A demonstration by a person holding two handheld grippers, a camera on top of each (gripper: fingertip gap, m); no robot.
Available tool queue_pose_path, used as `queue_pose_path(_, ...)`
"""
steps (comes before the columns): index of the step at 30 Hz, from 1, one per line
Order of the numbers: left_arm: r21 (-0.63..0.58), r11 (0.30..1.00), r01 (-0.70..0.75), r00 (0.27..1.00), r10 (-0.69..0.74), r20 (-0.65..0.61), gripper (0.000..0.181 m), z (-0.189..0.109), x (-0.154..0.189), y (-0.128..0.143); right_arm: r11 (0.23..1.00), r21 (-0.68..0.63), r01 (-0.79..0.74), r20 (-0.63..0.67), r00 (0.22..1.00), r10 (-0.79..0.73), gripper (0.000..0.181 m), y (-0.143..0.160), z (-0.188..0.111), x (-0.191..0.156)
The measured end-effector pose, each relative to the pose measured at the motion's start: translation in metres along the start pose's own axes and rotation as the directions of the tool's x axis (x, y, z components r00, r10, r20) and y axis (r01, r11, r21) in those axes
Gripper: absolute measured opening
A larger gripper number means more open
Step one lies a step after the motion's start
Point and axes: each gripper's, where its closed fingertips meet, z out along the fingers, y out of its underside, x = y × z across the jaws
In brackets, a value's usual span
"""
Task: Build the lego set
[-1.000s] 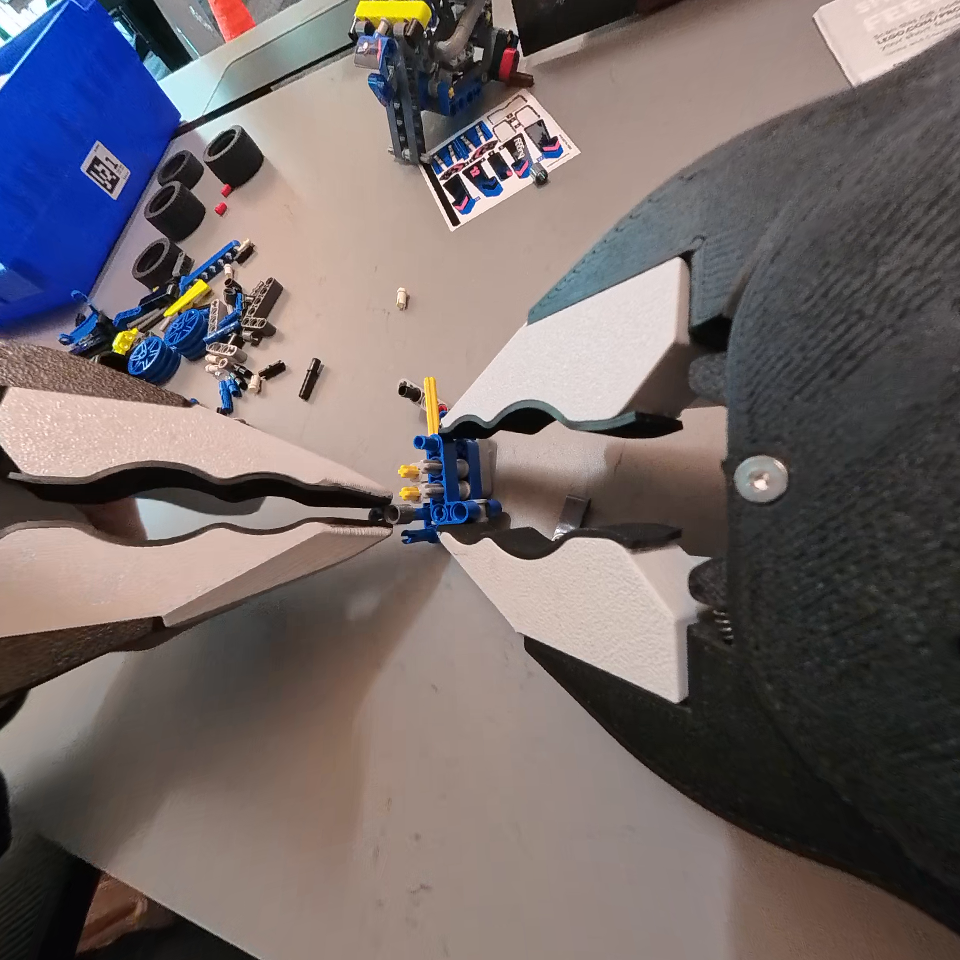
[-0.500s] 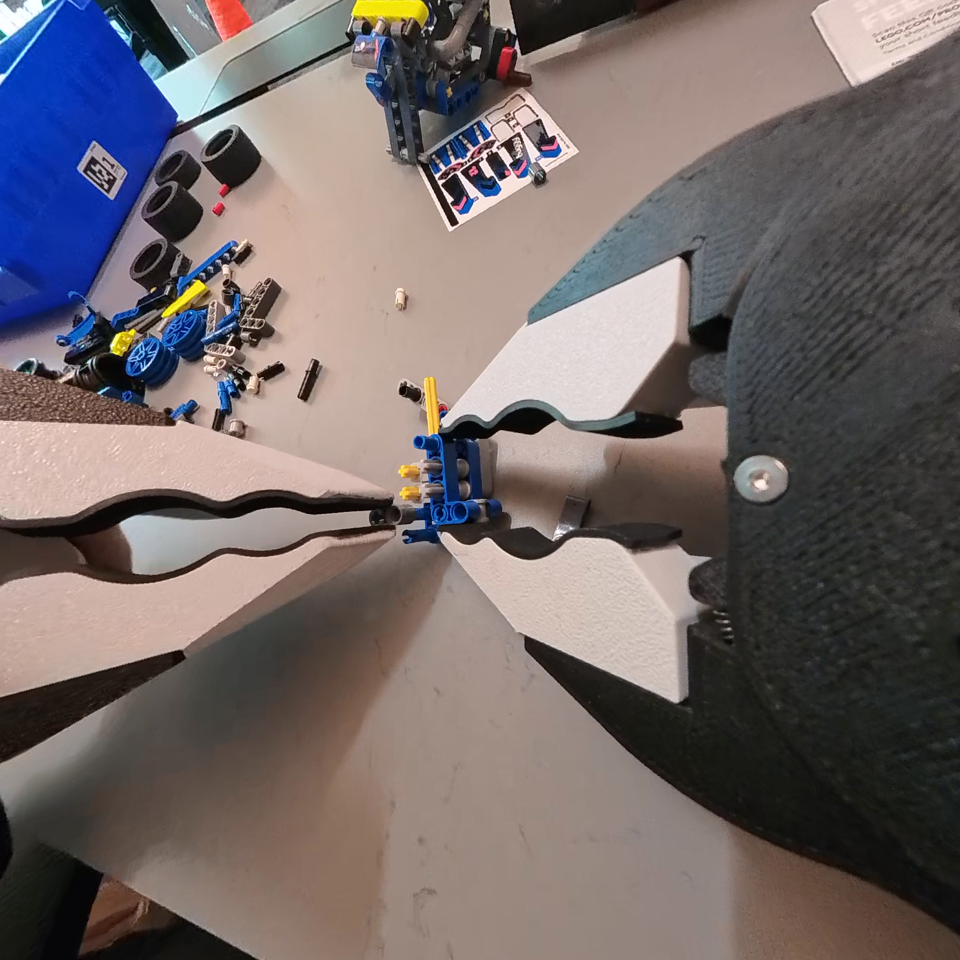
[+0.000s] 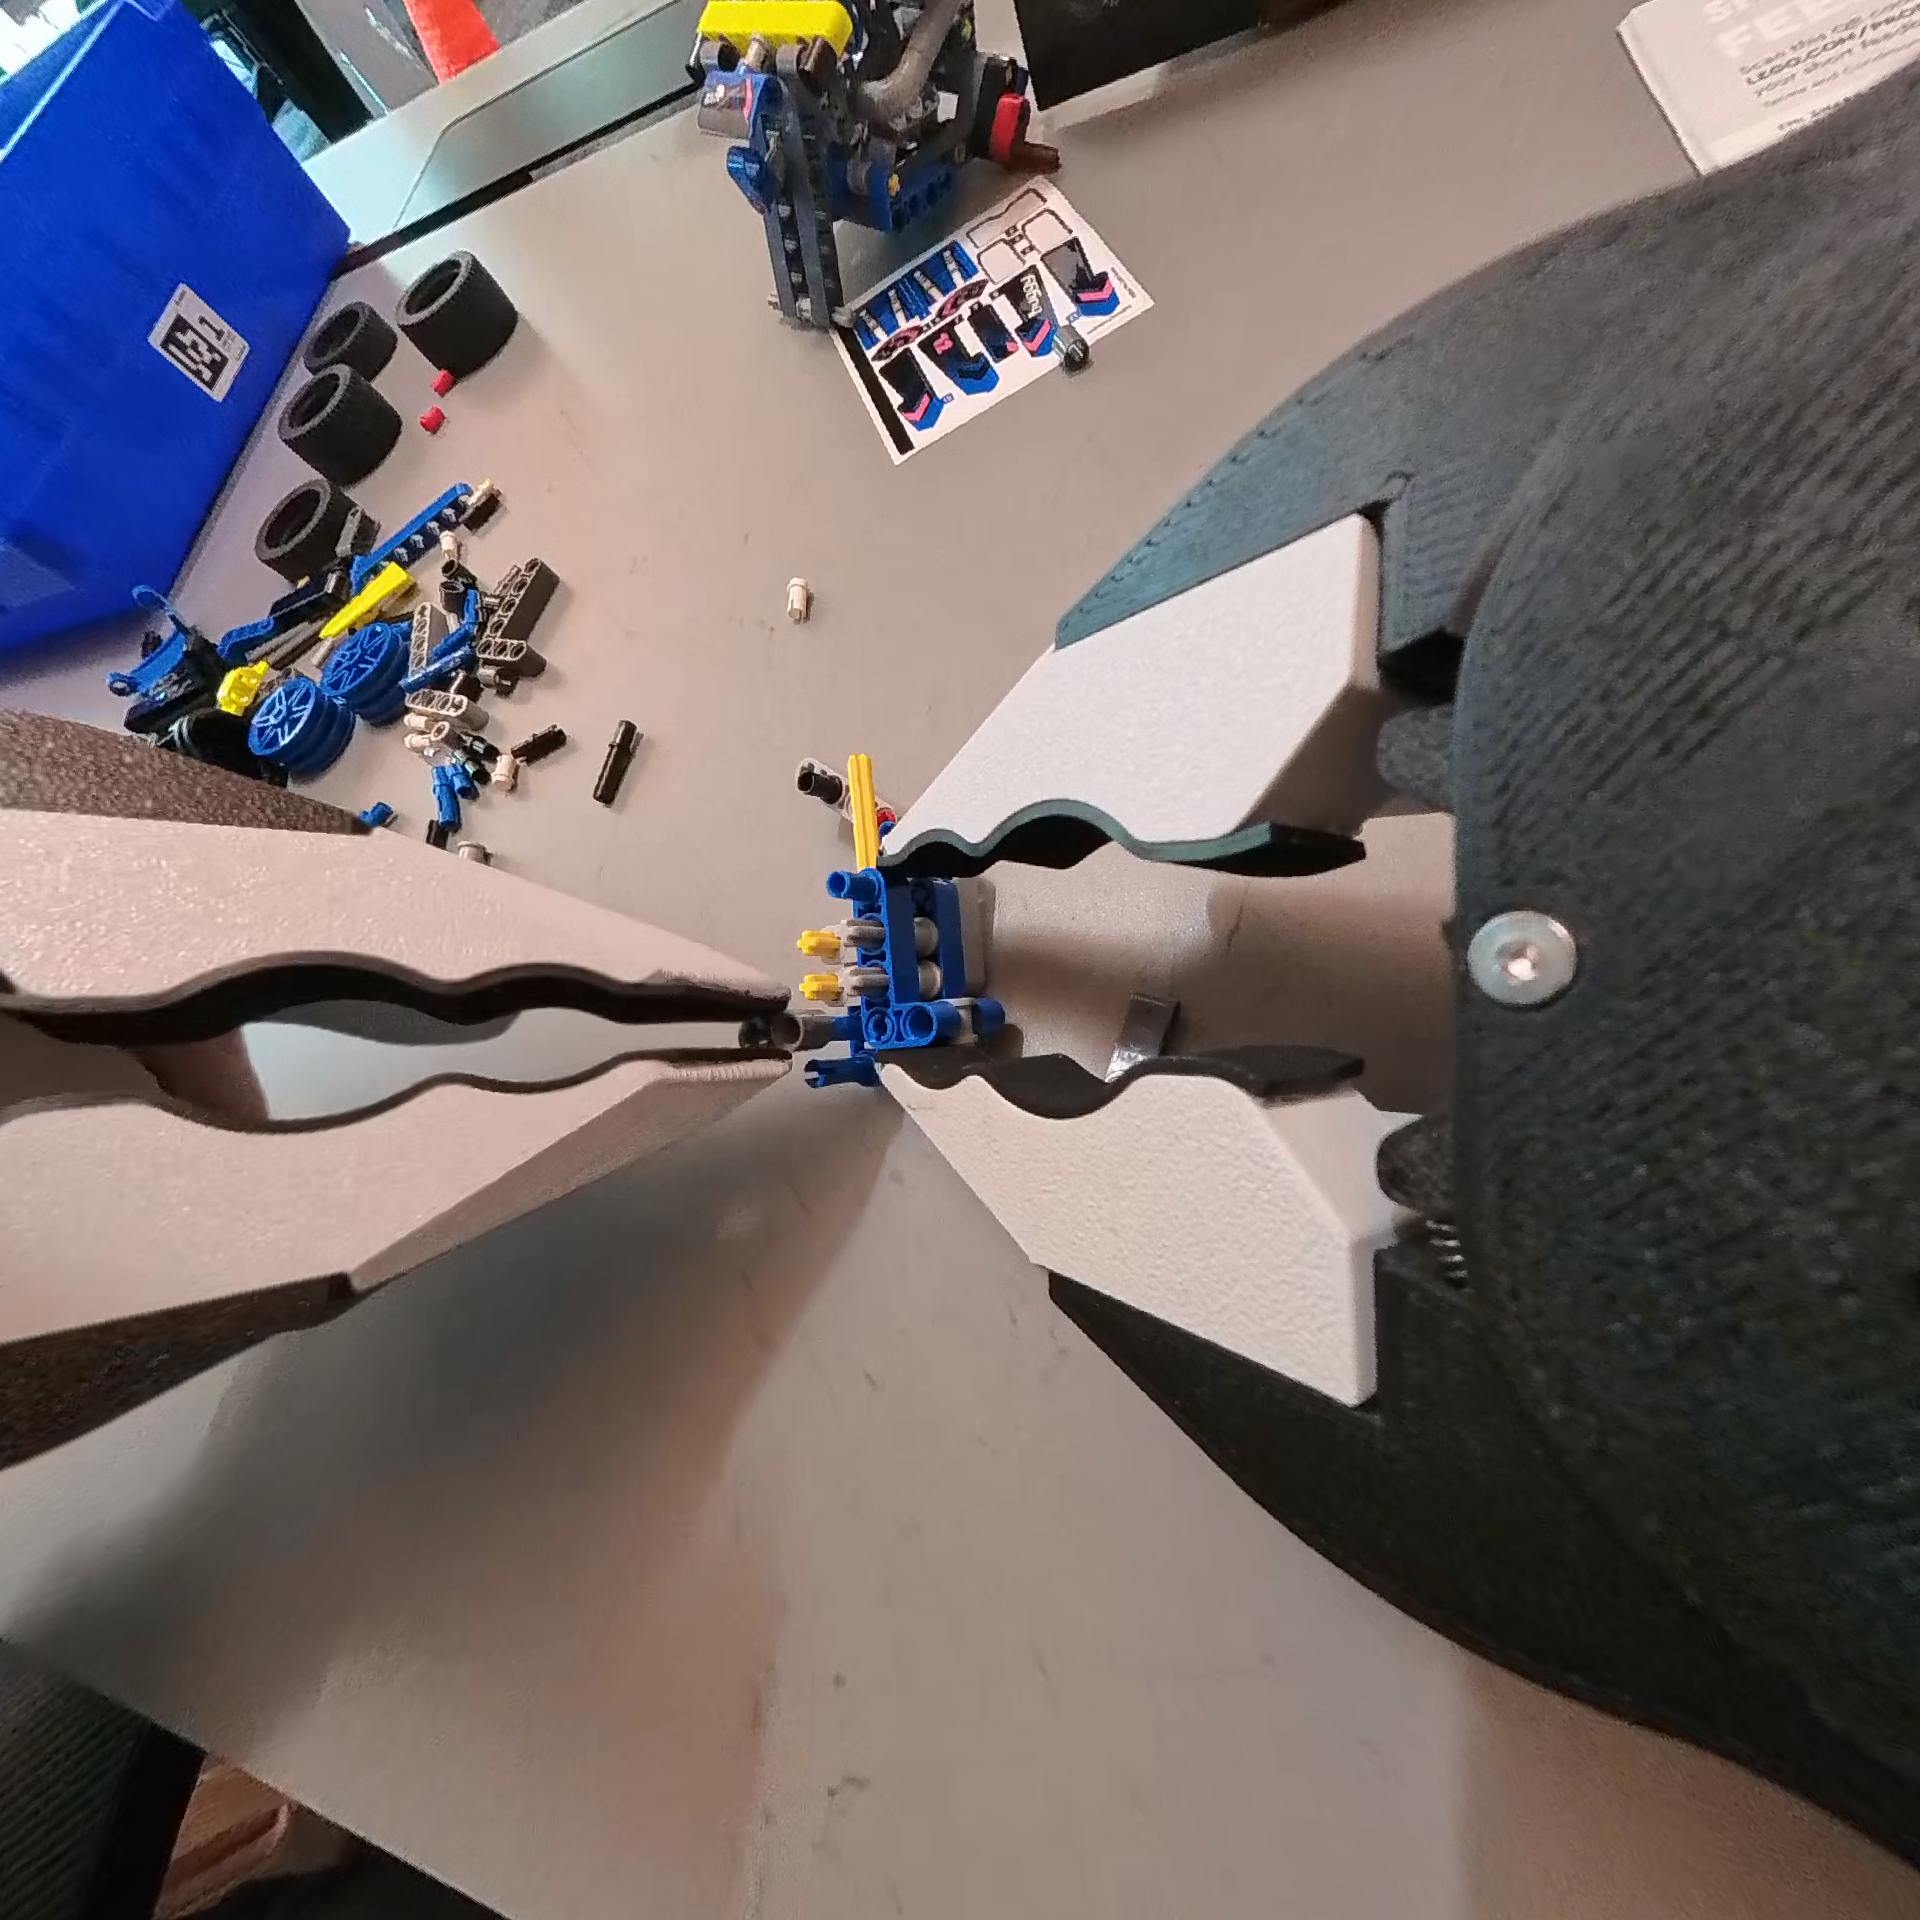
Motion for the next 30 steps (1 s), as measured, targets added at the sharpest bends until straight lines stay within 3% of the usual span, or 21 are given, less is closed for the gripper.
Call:
queue_pose_path(1,0.012,1.000,0.013,1.000,-0.013,-0.006,0.004,0.000,0.000,0.000,1.000,0.000,0.000,0.000,1.000,0.000,0.031,0.000,0.000,0.000)
queue_pose_path(3,-0.033,0.995,-0.094,0.995,0.095,0.027,0.004,0.001,0.000,0.005,1.000,0.000,0.000,0.001,1.000,0.000,0.031,0.000,0.000,0.000)
queue_pose_path(5,-0.251,0.929,-0.270,0.953,0.296,0.070,0.000,0.010,-0.005,0.031,1.000,0.017,0.022,0.038,0.999,-0.023,0.031,-0.004,0.001,-0.007)
queue_pose_path(6,-0.257,0.915,-0.310,0.933,0.346,0.105,0.000,0.012,-0.007,0.029,1.000,0.011,0.017,0.029,0.999,-0.017,0.032,-0.003,0.001,-0.007)
queue_pose_path(9,-0.116,0.964,-0.240,0.953,0.257,0.162,0.000,-0.001,-0.012,0.010,1.000,0.004,0.023,-0.011,1.000,-0.023,0.031,-0.001,0.000,-0.002)
queue_pose_path(11,-0.098,0.980,-0.174,0.969,0.188,0.159,0.000,-0.003,-0.018,0.016,1.000,0.006,0.017,-0.001,1.000,-0.017,0.031,-0.001,0.000,-0.002)
queue_pose_path(14,-0.024,0.996,-0.086,0.995,0.087,0.056,0.000,-0.003,-0.003,0.018,1.000,0.010,0.025,0.004,1.000,-0.025,0.031,-0.001,-0.001,-0.002)
queue_pose_path(18,-0.015,0.999,-0.031,0.998,0.032,0.053,0.000,-0.007,-0.015,0.027,0.999,0.010,0.031,-0.001,1.000,-0.031,0.031,0.000,-0.001,-0.002)
queue_pose_path(23,-0.045,0.985,-0.168,0.985,0.166,-0.047,0.012,0.000,-0.027,0.026,0.999,0.002,0.032,-0.030,0.999,-0.032,0.032,0.004,-0.002,0.006)
queue_pose_path(26,-0.002,0.986,-0.169,0.974,0.166,-0.157,0.010,0.007,-0.026,0.017,1.000,0.001,0.027,-0.029,0.999,-0.027,0.032,0.005,-0.003,0.007)
queue_pose_path(30,-0.064,0.988,-0.141,0.960,0.121,-0.254,0.014,0.015,-0.021,0.027,1.000,0.001,0.032,-0.034,0.999,-0.031,0.032,0.006,-0.003,0.007)
